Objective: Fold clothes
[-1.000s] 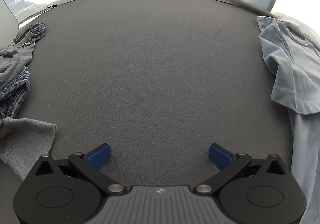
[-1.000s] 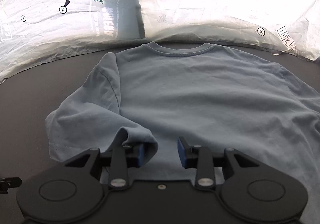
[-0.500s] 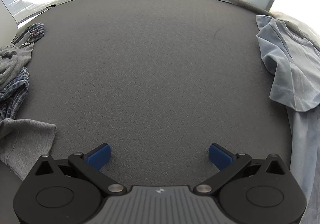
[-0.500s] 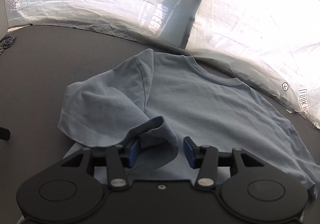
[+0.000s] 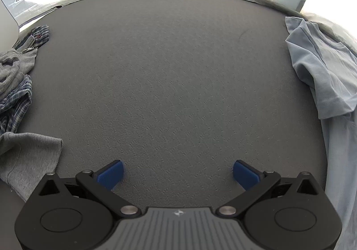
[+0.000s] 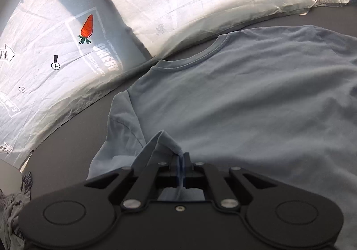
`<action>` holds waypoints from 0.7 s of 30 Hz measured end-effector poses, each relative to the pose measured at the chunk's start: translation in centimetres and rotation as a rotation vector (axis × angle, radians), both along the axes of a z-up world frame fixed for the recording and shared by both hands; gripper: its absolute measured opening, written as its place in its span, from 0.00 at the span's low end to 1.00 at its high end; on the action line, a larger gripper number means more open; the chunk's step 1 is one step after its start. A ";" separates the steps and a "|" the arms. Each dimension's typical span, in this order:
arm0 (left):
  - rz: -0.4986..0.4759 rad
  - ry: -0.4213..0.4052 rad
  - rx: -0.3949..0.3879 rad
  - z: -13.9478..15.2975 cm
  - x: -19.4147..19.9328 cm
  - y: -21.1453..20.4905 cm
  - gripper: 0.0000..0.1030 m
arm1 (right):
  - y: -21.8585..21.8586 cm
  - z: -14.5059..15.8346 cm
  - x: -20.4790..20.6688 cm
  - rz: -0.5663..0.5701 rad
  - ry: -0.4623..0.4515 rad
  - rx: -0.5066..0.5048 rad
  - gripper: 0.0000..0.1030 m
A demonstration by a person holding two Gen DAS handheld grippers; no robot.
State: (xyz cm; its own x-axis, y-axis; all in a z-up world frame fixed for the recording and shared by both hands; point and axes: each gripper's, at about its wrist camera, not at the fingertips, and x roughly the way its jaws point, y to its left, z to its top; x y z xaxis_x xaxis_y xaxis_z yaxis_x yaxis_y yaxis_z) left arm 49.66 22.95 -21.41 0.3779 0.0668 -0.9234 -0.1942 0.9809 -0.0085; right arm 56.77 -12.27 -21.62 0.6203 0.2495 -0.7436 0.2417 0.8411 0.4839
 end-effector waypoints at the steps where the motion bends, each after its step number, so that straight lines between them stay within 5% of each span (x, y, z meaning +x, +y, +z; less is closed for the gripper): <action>1: 0.002 0.000 -0.001 0.0 0.0 0.0 1.00 | -0.8 -0.7 -0.2 -0.039 0.035 -0.003 0.02; 3: 0.001 0.005 0.000 0.0 0.2 0.0 1.00 | -0.9 -0.9 -0.7 -0.030 0.054 -0.083 0.05; 7: 0.009 0.022 0.007 0.0 0.5 -0.1 1.00 | 1.5 0.9 -2.2 0.115 -0.012 -0.371 0.35; 10: 0.028 0.042 0.002 0.0 0.9 0.0 1.00 | 3.7 2.3 -3.8 0.235 -0.114 -0.539 0.35; 14: 0.039 0.071 -0.003 0.0 1.4 0.0 1.00 | 6.3 3.7 -5.1 0.369 -0.216 -0.540 0.38; 21: -0.006 0.050 -0.117 0.6 1.8 -1.4 1.00 | 9.6 3.2 -5.2 0.452 -0.235 -0.466 0.39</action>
